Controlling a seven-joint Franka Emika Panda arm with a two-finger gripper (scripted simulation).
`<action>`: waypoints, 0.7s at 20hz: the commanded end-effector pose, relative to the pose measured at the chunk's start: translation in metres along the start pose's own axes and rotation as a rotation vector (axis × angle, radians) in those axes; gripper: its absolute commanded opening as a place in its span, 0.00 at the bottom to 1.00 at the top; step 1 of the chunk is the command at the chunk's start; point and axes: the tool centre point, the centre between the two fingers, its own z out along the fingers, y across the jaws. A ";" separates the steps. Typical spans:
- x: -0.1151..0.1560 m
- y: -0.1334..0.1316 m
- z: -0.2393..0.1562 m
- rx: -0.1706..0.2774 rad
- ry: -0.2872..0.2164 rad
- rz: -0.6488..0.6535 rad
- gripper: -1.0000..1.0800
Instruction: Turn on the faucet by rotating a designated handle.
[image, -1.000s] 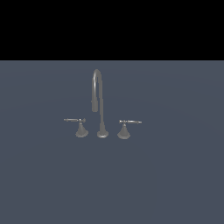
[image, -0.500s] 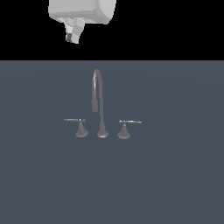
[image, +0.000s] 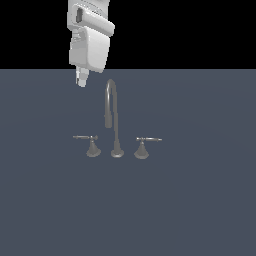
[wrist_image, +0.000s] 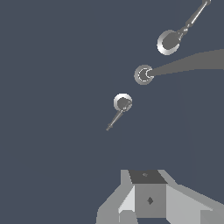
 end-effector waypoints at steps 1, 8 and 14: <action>0.005 -0.010 0.022 -0.005 0.012 0.077 0.00; 0.020 -0.030 0.084 -0.016 0.074 0.283 0.00; 0.033 -0.041 0.132 -0.010 0.151 0.443 0.00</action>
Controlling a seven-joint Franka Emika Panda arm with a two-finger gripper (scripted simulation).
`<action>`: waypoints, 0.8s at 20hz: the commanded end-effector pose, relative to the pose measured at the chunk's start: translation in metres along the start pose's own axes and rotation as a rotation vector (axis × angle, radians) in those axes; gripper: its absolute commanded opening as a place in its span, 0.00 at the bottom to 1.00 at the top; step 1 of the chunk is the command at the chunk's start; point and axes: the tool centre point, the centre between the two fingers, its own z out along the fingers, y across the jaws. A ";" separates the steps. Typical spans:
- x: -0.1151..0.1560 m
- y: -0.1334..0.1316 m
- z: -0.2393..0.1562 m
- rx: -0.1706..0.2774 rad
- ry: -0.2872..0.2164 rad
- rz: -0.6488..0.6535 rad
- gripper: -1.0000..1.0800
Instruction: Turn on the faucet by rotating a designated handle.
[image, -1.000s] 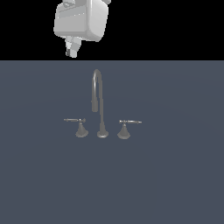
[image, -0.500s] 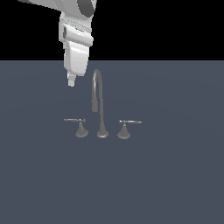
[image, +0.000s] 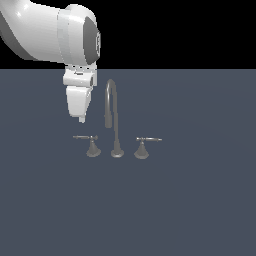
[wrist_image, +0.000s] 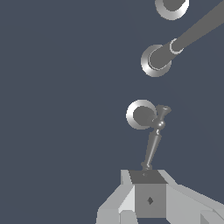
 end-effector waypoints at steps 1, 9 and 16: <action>0.001 -0.006 0.018 0.009 0.031 0.062 0.00; 0.005 -0.016 0.056 0.041 0.105 0.186 0.00; 0.007 -0.018 0.067 0.055 0.130 0.224 0.00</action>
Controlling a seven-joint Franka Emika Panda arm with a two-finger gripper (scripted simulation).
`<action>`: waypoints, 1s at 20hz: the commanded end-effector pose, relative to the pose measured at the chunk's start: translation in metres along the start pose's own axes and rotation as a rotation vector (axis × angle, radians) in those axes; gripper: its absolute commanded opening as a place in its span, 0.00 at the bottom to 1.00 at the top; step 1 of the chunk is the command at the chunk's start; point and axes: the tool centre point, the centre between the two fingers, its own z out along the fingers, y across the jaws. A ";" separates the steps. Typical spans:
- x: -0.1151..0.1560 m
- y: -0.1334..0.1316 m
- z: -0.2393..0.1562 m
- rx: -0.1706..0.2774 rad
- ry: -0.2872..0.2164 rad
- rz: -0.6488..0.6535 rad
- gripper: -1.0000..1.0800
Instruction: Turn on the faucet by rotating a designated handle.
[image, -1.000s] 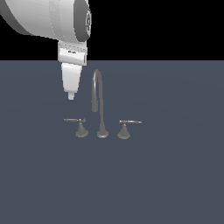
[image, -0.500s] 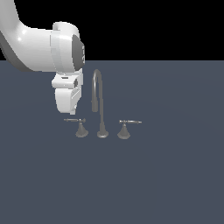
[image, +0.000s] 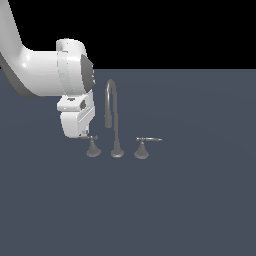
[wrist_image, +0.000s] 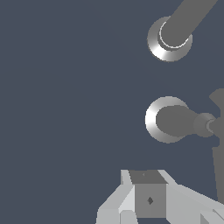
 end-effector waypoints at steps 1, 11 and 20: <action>0.000 -0.001 0.001 0.004 0.004 0.007 0.00; -0.009 0.019 0.002 0.003 0.004 0.006 0.00; -0.014 0.033 -0.001 0.016 0.003 0.008 0.00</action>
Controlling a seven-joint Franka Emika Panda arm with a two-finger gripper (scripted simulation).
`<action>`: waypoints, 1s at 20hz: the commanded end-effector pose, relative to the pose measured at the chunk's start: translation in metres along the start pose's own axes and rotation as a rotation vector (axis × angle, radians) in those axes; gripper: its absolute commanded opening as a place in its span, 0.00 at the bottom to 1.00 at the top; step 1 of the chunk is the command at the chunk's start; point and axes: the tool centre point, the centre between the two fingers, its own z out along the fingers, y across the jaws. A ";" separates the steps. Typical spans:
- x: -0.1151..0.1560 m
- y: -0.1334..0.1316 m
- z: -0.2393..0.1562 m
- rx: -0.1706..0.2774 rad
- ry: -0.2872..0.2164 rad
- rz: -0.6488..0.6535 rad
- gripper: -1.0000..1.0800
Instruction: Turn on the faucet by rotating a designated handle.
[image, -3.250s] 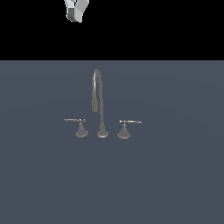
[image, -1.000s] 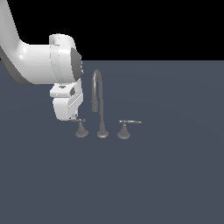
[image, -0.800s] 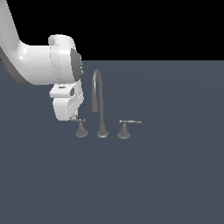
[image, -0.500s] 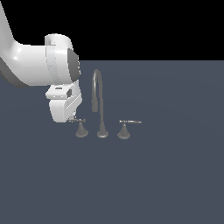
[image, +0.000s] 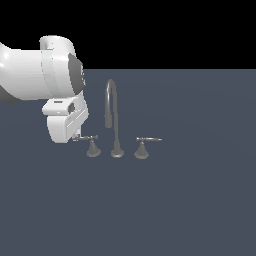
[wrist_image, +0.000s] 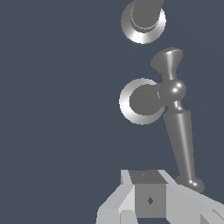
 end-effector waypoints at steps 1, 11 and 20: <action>0.006 0.008 0.001 -0.007 0.005 0.005 0.00; 0.014 0.041 0.002 -0.016 0.005 0.005 0.00; 0.022 0.055 0.001 -0.014 -0.001 -0.010 0.00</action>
